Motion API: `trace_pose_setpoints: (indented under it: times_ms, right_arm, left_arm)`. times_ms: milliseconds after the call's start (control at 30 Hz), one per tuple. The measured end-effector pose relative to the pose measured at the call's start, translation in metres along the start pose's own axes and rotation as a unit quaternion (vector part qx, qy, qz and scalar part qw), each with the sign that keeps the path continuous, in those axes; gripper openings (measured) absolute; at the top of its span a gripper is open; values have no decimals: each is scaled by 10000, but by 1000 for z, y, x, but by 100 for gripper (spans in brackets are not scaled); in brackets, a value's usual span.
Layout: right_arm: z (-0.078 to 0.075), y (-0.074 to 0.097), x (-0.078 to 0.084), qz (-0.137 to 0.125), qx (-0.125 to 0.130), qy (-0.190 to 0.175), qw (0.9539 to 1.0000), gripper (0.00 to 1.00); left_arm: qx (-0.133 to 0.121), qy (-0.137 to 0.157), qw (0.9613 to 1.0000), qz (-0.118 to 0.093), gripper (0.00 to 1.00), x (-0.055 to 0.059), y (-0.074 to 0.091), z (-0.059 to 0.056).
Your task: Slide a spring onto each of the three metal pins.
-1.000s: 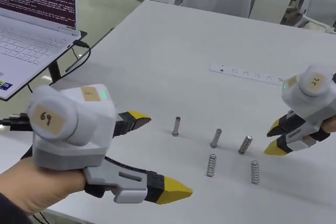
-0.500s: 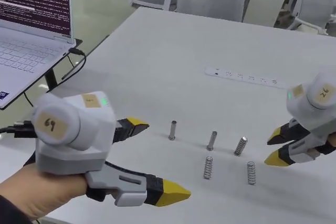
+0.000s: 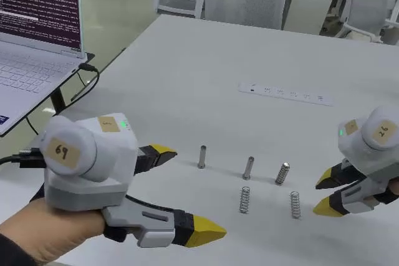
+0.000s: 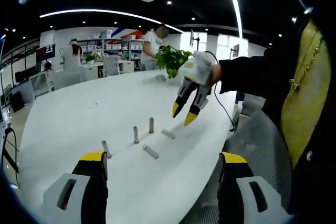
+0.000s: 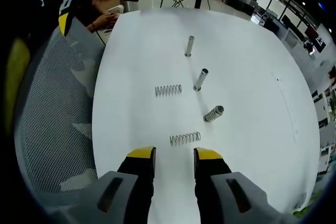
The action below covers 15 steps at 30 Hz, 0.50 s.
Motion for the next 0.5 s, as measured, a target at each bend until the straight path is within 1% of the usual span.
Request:
trace_pose_setpoints:
  times_ms: [100,167,300,467,500]
  right_arm:
    - [1,1,-1,-63,-4,-9,10000,27]
    - [1,2,1,-79,8,-9,10000,27]
    - [3,6,4,-133,47,-31,9999,27]
    - [5,11,7,-243,133,-116,9995,27]
    - [6,11,7,-269,143,-131,9995,27]
  left_arm:
    - [5,2,10000,27,84,0,-2,-1]
    - [14,-2,10000,57,84,0,-5,-4]
    - [6,11,9999,117,83,1,-9,-4]
    - [-2,18,9997,235,81,0,-19,-7]
    - [-11,7,9996,284,81,0,-22,-7]
Point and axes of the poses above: the centre of the closed fingertips' face, and the gripper's own axes: y roughly backward along the fingers, z roughly to its left, x roughly out of its underside, the point moved 3 cm from there along y, roughly backward along the fingers, and after that the axes turned 4 degrees about z, right-handed, at the moved point
